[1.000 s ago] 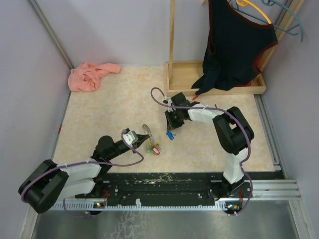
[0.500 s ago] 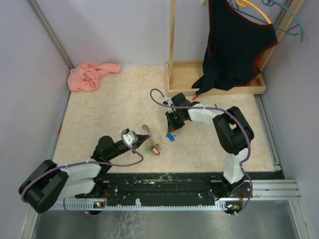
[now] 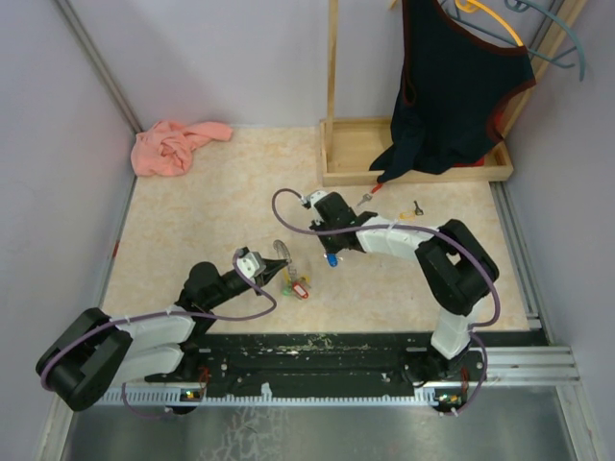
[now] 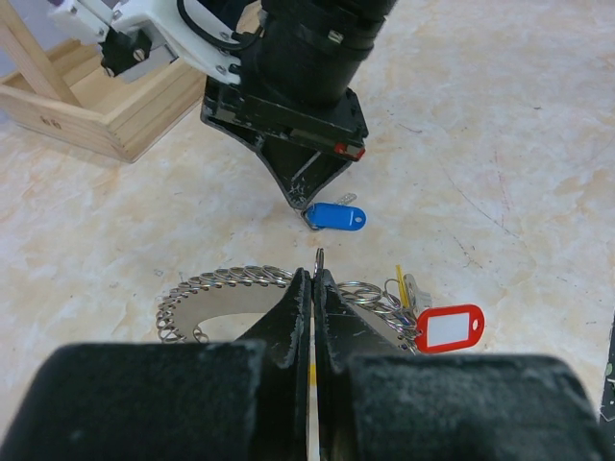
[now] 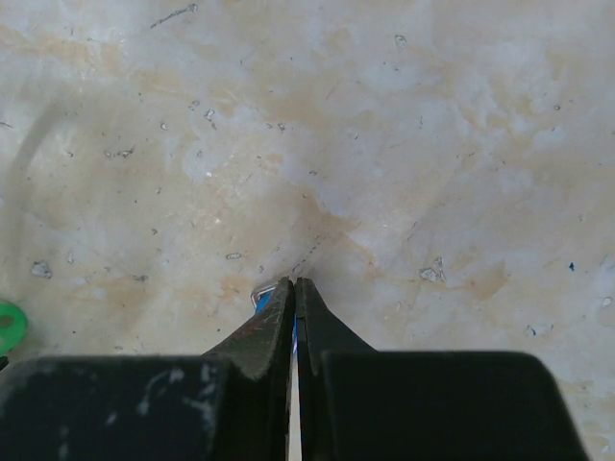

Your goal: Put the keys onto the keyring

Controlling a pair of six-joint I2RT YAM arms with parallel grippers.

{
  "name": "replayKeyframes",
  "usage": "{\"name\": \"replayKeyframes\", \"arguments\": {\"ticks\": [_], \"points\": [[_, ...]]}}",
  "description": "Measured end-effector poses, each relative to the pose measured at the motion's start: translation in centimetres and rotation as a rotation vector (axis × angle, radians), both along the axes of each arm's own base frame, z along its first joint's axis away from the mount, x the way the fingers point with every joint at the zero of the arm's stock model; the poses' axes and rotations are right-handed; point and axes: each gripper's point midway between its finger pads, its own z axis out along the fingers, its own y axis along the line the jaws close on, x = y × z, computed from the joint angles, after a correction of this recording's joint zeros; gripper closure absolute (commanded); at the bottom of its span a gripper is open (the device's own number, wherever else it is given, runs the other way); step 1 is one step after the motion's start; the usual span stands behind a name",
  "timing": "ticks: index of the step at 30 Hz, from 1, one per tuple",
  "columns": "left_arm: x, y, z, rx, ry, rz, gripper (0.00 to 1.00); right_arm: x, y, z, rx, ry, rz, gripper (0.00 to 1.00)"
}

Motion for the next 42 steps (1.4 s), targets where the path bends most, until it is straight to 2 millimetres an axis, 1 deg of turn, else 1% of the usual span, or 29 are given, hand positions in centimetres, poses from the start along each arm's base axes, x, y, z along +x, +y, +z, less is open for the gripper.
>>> {"name": "replayKeyframes", "arguments": {"ticks": [4,8,14,18,24,29,31,35,39,42], "points": [[0.1,0.1,0.0,-0.002,0.003,0.007,0.99,-0.3,-0.1,-0.4,-0.066,-0.120,0.009,1.00],[0.2,0.2,0.0,-0.004,0.006,0.018,0.99,-0.3,-0.2,-0.5,-0.084,-0.231,0.004,1.00],[0.5,0.3,0.2,-0.011,0.003,0.036,0.99,0.4,-0.4,-0.6,-0.035,-0.379,-0.041,1.00],[0.6,0.5,0.1,-0.014,0.001,0.048,0.99,0.8,-0.3,-0.3,0.017,-0.461,-0.071,1.00],[0.8,0.9,-0.2,-0.013,0.007,0.074,0.99,1.1,0.1,0.3,0.057,-0.529,-0.081,1.00],[0.9,1.0,-0.1,-0.016,0.005,0.083,0.99,1.0,0.3,0.1,0.044,-0.496,-0.080,0.99],[0.9,1.0,-0.1,-0.018,0.003,0.085,0.99,0.9,0.6,0.0,0.034,-0.466,-0.077,0.94],[0.9,1.1,0.1,-0.022,-0.002,0.089,0.99,0.4,1.1,-0.3,0.024,-0.377,-0.053,0.81],[0.9,1.1,0.2,-0.023,-0.003,0.089,0.99,0.0,1.2,-0.3,0.018,-0.280,-0.026,0.79],[0.9,1.1,0.2,-0.023,-0.003,0.089,0.99,0.1,1.2,0.2,0.020,-0.221,-0.018,0.79]]}}
